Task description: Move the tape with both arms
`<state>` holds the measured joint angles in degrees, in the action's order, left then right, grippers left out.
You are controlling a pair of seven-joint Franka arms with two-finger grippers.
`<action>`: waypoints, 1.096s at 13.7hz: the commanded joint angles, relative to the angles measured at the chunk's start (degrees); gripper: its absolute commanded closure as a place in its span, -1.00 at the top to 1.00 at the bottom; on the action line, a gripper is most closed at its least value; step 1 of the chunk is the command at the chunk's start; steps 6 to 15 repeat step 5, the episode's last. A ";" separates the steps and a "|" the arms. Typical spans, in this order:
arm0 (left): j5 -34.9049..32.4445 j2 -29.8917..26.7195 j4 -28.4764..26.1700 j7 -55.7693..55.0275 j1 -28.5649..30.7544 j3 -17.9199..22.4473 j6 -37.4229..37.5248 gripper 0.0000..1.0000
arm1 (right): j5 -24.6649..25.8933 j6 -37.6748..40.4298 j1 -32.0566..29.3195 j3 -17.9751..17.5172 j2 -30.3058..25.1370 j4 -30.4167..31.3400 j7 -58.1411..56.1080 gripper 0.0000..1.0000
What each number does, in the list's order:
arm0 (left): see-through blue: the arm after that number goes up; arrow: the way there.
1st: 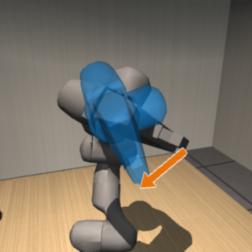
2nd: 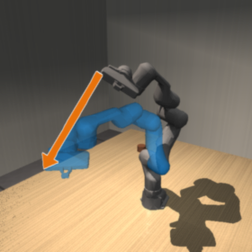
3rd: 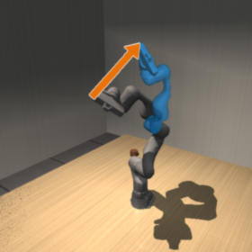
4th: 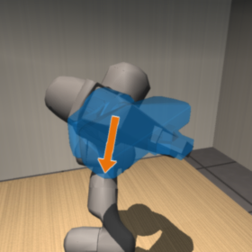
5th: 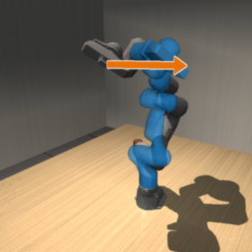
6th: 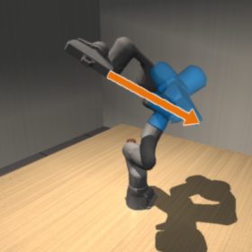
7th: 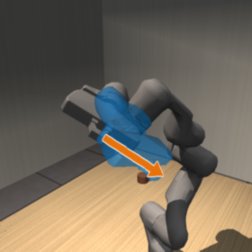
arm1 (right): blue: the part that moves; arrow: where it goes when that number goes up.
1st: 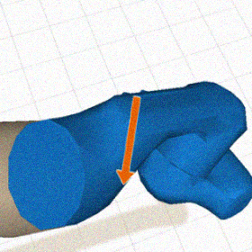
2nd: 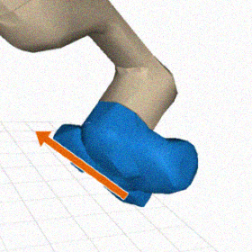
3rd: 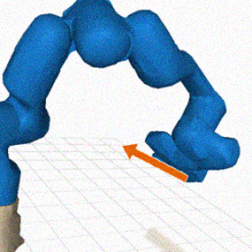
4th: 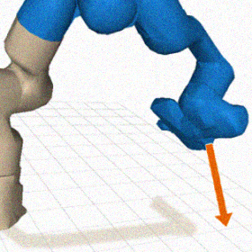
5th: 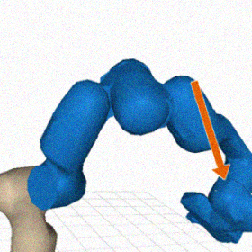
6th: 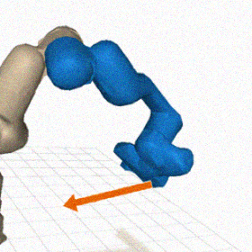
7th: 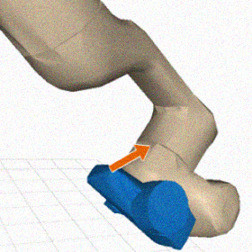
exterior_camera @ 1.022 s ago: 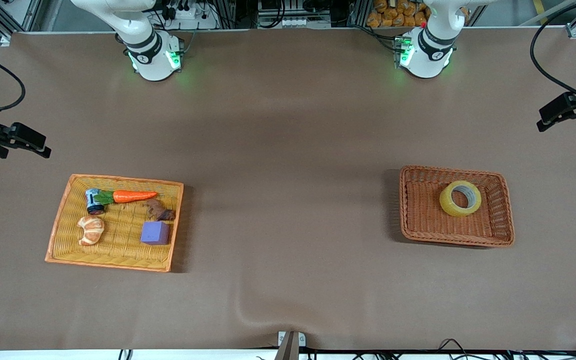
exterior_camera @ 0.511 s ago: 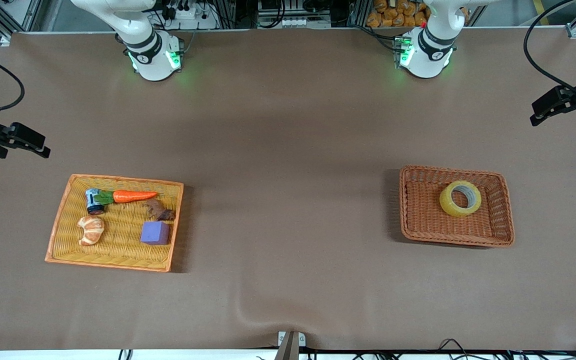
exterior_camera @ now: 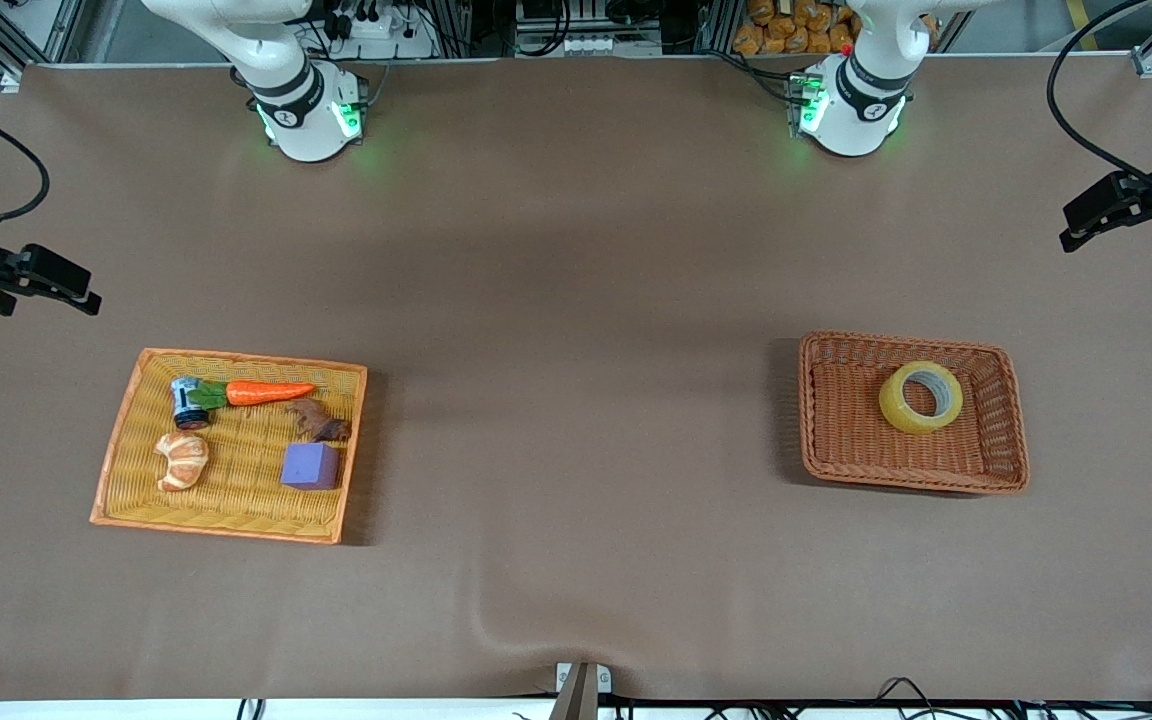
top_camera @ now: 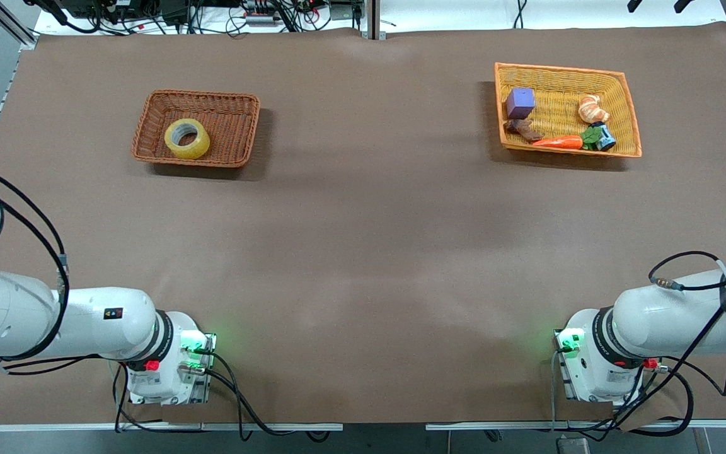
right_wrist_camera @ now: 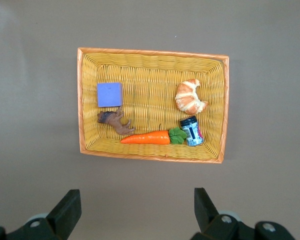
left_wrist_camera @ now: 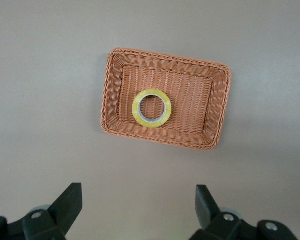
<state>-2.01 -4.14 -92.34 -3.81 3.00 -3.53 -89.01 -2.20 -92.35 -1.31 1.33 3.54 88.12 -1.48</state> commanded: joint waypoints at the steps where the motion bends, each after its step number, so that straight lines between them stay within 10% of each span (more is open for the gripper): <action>1: 1.31 -0.43 -0.38 -0.06 -0.36 0.55 -0.29 1.00 | -0.97 1.39 -0.45 -0.02 -0.20 -0.58 -0.28 1.00; 15: 1.31 -0.34 -0.47 -0.06 -0.36 0.55 -0.29 1.00 | -0.97 1.21 -0.36 -0.02 -0.20 -0.40 -0.28 1.00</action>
